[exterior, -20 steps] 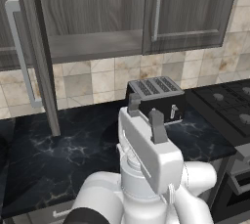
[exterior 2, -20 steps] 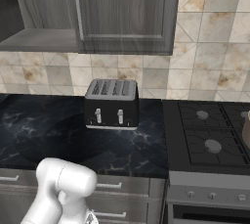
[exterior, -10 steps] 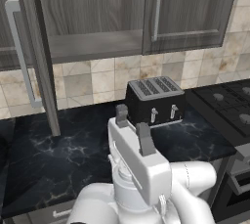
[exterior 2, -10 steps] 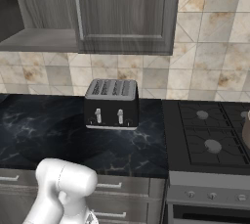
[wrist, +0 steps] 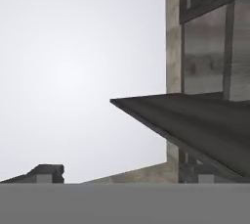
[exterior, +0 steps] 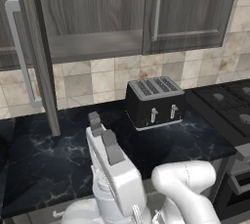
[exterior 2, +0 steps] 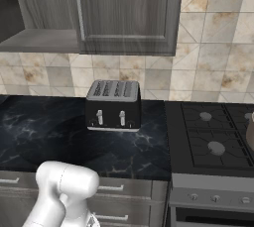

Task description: Open the cabinet and move the ladle to the pot. Then close the cabinet.

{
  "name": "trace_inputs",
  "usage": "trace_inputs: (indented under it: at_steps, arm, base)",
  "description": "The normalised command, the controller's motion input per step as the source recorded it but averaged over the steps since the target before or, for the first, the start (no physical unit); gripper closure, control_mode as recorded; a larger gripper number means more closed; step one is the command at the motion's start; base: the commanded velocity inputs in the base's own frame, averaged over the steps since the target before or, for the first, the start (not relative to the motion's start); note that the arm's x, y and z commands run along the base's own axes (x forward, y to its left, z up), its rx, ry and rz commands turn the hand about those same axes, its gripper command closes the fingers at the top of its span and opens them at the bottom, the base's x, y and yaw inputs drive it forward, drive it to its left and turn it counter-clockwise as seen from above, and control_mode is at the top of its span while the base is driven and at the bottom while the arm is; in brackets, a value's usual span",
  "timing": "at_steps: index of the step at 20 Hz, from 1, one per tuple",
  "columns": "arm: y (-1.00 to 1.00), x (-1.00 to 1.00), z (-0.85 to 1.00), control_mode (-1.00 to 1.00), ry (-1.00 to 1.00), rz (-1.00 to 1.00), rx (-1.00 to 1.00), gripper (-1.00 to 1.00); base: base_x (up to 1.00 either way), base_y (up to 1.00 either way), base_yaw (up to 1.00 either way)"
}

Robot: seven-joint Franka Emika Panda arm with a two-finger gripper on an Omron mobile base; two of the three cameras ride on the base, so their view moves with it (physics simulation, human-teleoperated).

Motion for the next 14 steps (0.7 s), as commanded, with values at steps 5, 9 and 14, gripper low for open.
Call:
trace_inputs:
  at_steps: [5,9,14]
  arm:
    - [0.98,-0.03,0.0,-1.0,0.13,0.0,0.0,-1.0]
    - [0.9,-0.08,0.0,-1.0,0.16,0.0,0.0,-1.0]
    - [0.64,-0.08,0.0,-1.0,0.27,0.0,0.15,-1.0]
  base:
    - [0.0,0.0,0.0]
    - [0.0,0.0,0.0]
    - [0.0,0.0,0.0]
